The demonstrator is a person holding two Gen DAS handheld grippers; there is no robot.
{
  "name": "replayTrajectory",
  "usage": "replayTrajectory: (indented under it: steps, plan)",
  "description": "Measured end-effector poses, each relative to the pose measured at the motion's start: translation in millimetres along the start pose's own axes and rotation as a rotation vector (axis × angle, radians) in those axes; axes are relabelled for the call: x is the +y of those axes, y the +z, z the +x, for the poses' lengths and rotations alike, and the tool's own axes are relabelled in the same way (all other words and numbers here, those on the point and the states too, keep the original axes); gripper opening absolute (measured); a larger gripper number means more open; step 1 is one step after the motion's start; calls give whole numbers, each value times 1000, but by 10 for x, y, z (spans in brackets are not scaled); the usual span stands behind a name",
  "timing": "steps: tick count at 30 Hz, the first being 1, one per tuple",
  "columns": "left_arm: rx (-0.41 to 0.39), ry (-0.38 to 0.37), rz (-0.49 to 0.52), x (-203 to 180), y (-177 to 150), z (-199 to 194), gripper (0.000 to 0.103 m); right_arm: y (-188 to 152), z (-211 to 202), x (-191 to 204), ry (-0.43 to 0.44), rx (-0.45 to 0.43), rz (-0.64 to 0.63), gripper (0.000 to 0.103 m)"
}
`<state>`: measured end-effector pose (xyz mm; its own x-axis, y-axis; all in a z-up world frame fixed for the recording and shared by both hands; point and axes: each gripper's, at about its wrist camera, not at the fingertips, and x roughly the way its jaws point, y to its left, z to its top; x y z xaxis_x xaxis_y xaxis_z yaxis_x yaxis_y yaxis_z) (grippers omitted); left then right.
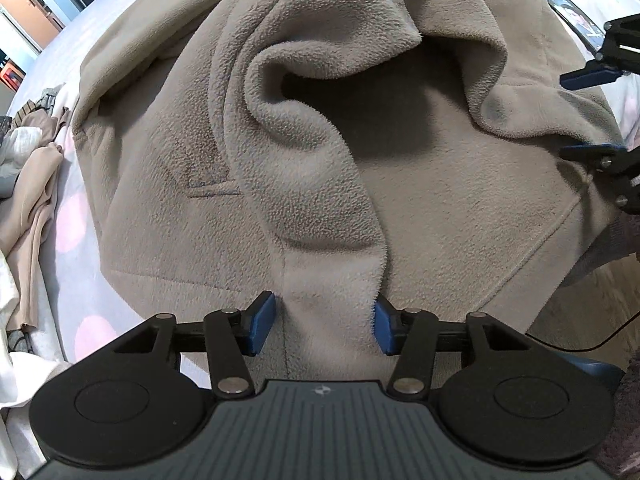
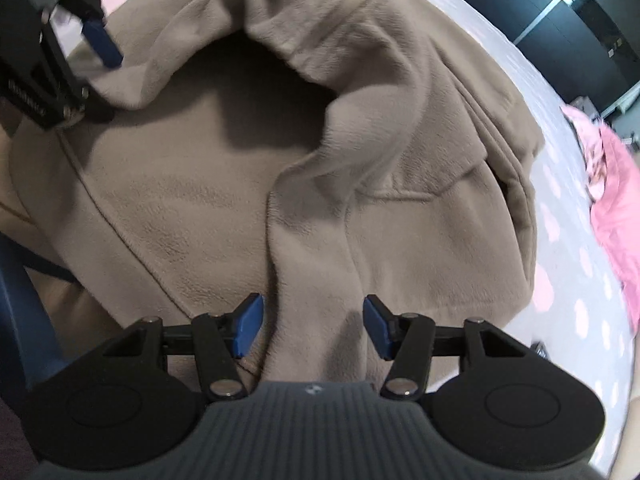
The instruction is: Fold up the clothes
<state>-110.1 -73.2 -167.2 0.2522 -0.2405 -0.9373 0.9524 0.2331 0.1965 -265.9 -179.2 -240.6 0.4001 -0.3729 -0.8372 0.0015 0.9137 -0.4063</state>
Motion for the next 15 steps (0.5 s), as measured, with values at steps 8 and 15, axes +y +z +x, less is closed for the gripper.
replayTrajectory:
  steps: [8, 15]
  plan:
    - [-16, -22, -31, 30, 46, 15, 16, -2, 108, 121, -102, 12, -68, 9]
    - [-92, -38, -173, 431, -39, -446, 6, 10, -390, -414, -229, -44, 159, 7]
